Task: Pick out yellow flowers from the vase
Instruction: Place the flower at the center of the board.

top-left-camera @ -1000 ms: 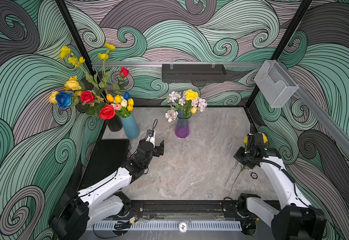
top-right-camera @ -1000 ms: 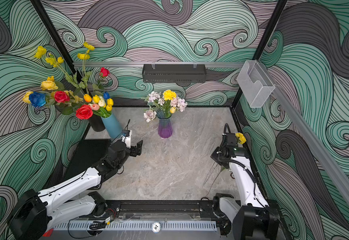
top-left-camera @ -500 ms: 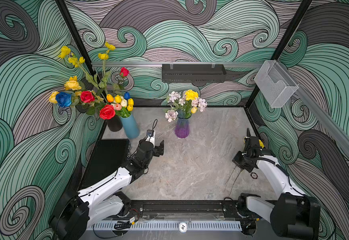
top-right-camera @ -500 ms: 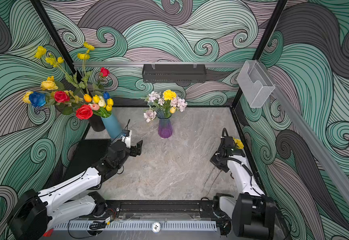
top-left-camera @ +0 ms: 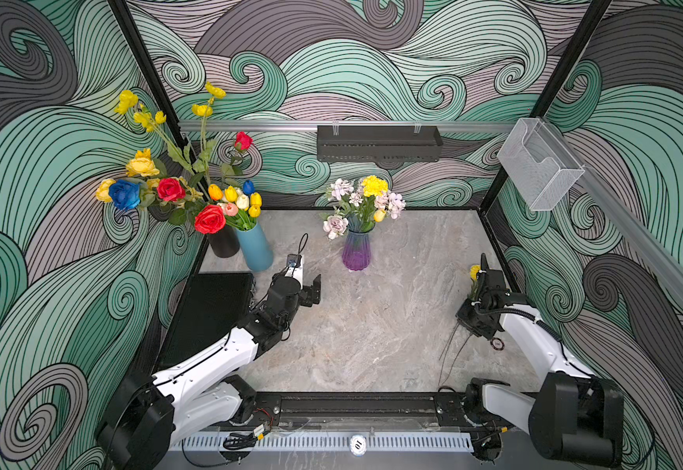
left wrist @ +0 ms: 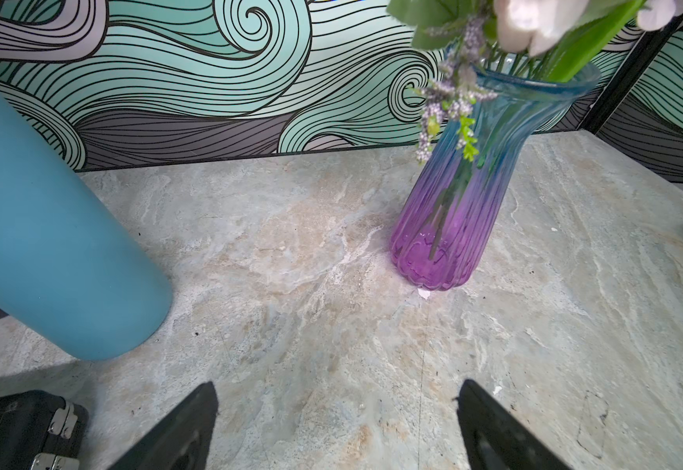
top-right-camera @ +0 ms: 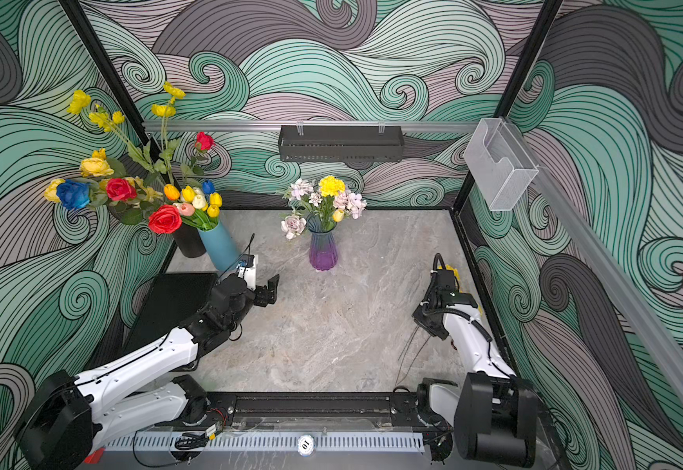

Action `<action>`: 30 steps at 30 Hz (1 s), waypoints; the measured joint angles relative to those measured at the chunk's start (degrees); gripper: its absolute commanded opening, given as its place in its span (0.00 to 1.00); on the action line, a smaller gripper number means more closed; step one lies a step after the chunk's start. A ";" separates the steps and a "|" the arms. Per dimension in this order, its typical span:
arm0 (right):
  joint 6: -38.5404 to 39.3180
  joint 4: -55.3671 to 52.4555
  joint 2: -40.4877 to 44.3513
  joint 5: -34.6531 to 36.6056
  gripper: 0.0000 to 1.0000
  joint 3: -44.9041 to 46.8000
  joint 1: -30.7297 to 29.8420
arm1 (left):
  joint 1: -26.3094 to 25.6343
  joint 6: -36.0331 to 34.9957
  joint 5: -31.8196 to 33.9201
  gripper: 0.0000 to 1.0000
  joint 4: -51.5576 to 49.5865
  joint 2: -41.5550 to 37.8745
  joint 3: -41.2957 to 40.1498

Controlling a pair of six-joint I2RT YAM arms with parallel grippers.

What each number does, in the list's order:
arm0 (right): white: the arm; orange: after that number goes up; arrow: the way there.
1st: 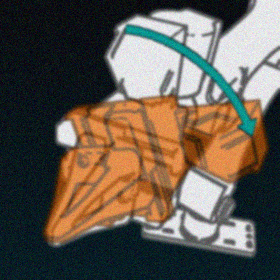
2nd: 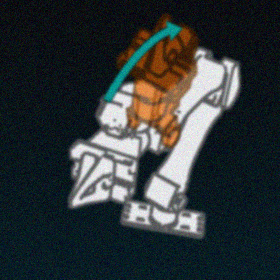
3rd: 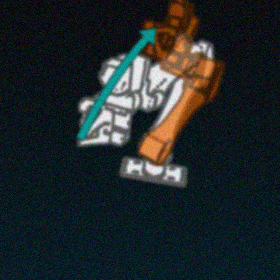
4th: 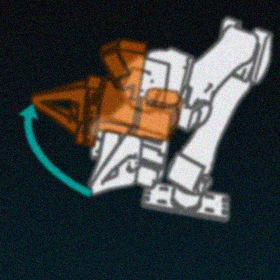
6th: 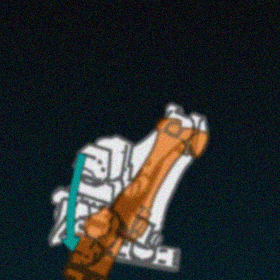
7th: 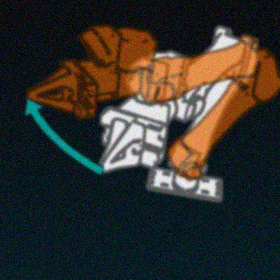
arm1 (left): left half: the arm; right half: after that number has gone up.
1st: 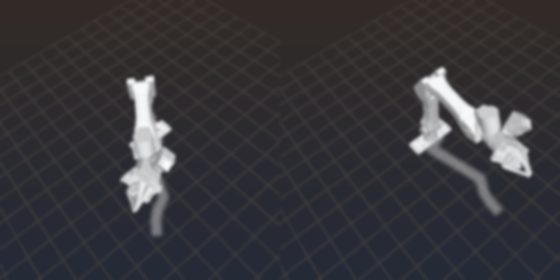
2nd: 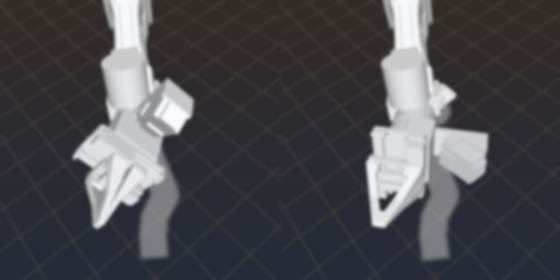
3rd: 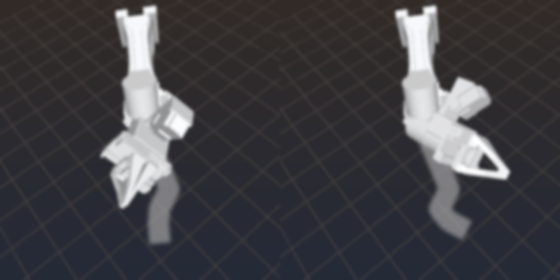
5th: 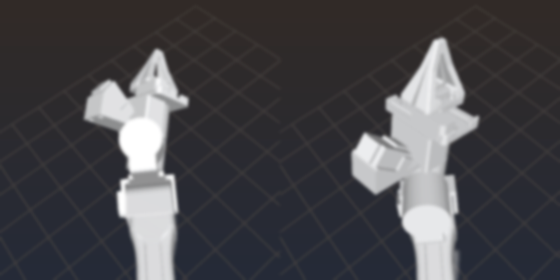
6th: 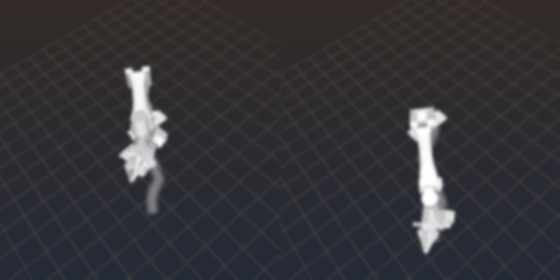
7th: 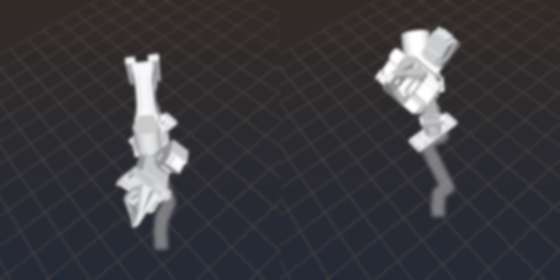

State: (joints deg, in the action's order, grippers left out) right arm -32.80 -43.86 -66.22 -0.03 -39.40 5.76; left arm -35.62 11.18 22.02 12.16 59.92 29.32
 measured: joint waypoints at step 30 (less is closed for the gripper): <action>-2.40 30.86 22.49 -12.46 0.62 1.99 -7.50 | -0.02 2.60 -24.92 0.74 -1.66 6.91 23.23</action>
State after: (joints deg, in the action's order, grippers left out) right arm -35.20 -12.99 -43.72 -12.49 -37.41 -1.74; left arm -35.64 13.78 -2.90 10.50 66.83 52.56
